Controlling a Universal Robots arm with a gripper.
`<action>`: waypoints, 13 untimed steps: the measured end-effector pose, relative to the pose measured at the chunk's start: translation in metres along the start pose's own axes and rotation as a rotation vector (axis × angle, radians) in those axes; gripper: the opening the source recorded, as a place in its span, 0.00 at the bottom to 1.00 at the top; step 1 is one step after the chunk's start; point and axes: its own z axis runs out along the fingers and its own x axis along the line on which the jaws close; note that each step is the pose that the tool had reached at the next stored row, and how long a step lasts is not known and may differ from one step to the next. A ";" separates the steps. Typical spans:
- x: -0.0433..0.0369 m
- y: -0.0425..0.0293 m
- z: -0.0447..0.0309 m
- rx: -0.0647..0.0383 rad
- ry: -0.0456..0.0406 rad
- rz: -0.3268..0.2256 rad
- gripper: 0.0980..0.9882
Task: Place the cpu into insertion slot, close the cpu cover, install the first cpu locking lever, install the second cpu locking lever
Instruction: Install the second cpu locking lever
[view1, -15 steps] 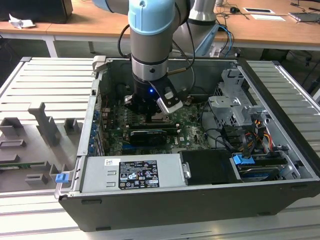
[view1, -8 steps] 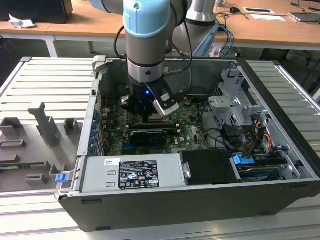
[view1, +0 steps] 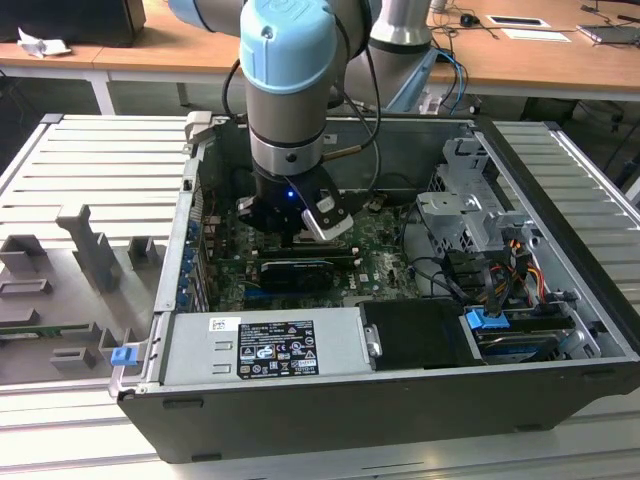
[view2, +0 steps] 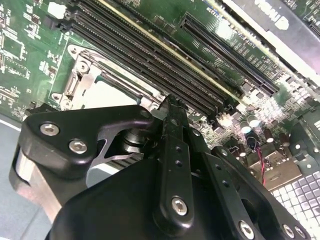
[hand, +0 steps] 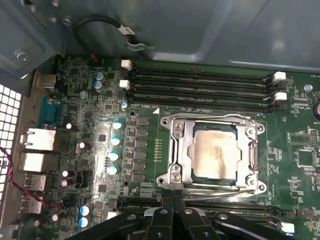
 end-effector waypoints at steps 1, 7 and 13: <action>0.0021 -0.0005 0.0009 -0.007 -0.0004 -0.002 0.01; 0.0051 -0.0020 0.0094 -0.017 -0.0036 -0.004 0.01; 0.0053 -0.0032 0.0154 -0.039 -0.0061 -0.007 0.01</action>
